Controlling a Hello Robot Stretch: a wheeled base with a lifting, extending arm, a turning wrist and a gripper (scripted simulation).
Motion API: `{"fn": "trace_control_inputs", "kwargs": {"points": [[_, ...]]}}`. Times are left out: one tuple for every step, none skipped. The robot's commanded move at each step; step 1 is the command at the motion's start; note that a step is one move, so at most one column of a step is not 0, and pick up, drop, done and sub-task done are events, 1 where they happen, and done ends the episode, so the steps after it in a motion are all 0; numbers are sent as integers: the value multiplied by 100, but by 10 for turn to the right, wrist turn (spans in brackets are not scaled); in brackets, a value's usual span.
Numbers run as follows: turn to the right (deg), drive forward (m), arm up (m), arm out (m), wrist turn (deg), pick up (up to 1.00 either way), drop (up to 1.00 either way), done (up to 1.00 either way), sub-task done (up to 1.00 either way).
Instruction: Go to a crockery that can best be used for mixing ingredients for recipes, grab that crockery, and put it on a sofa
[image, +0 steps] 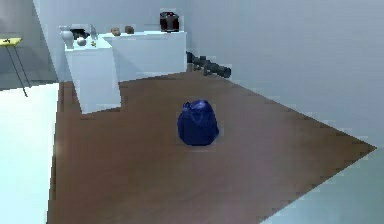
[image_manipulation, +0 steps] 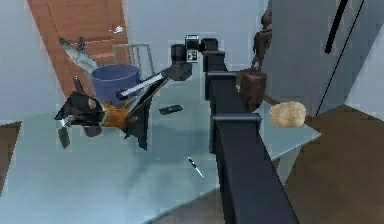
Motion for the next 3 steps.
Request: {"fn": "trace_control_inputs", "kwargs": {"points": [[0, 0, 0, 0, -450, 0, 0, 0, 0], [0, 0, 0, 0, -210, 0, 0, 0, 0], [0, 0, 0, -44, 0, 0, 0, 0, 0]]}}
